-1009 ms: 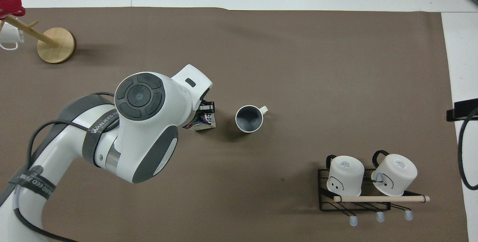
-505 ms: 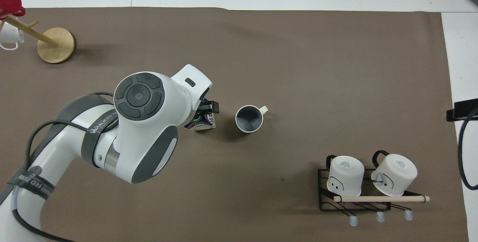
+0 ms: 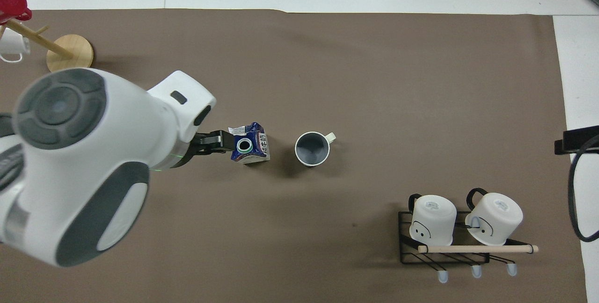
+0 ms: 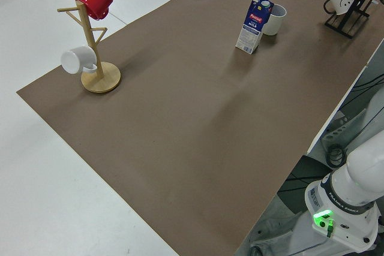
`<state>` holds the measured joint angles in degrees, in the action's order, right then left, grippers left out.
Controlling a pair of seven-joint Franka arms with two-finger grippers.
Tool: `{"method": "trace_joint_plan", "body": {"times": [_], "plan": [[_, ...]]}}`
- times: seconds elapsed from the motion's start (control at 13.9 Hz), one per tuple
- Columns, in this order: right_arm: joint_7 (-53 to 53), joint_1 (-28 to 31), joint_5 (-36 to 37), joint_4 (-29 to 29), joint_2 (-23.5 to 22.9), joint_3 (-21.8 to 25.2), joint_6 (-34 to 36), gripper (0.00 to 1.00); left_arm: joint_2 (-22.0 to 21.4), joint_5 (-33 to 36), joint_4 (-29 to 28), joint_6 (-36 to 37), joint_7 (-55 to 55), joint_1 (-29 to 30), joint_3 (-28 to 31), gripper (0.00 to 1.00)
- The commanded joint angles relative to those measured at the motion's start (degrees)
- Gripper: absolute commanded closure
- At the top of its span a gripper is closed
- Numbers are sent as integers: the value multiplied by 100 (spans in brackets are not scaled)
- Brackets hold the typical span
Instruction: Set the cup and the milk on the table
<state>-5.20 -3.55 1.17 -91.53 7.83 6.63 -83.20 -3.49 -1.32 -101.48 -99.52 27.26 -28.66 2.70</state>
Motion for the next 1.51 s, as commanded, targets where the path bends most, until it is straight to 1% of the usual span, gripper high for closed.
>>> {"method": "trace_joint_plan", "body": {"times": [0.0, 0.07, 0.22, 0.36, 0.5, 0.58, 0.65, 0.72, 0.79, 1.44], "plan": [[98, 4, -3, -173, 149, 4, -100, 0, -256, 18, 102, 328, -1052, 639, 47, 0], [98, 4, -12, -155, 140, -4, -100, 0, -336, 27, 111, 328, -1413, 877, 47, 0], [63, 4, -108, -120, 140, 4, -109, 0, -424, 123, 155, 441, -1801, 1203, 64, 0], [37, 4, -100, -111, 123, 5, -126, 0, -442, 281, 338, 678, -2161, 1415, 55, 0], [107, 4, -91, -111, 131, 5, -144, 0, -442, 282, 471, 837, -2610, 1599, 55, 0], [98, 4, -21, -76, 62, 5, -240, 0, -442, 282, 471, 846, -2690, 1661, 81, 0], [98, 4, 6, 142, -87, 5, -241, 0, -442, 282, 480, 855, -2734, 1731, 108, 0], [89, 4, 6, 414, -254, 5, -180, 0, -442, 282, 480, 872, -2743, 1784, 108, 0], [98, 56, -3, 521, -308, 5, -127, 0, -442, 282, 489, 942, -2743, 1820, 108, 0], [80, 4, -64, 417, -256, 5, -65, 0, -442, 247, 568, 987, -2990, 1925, 108, 0]]}}
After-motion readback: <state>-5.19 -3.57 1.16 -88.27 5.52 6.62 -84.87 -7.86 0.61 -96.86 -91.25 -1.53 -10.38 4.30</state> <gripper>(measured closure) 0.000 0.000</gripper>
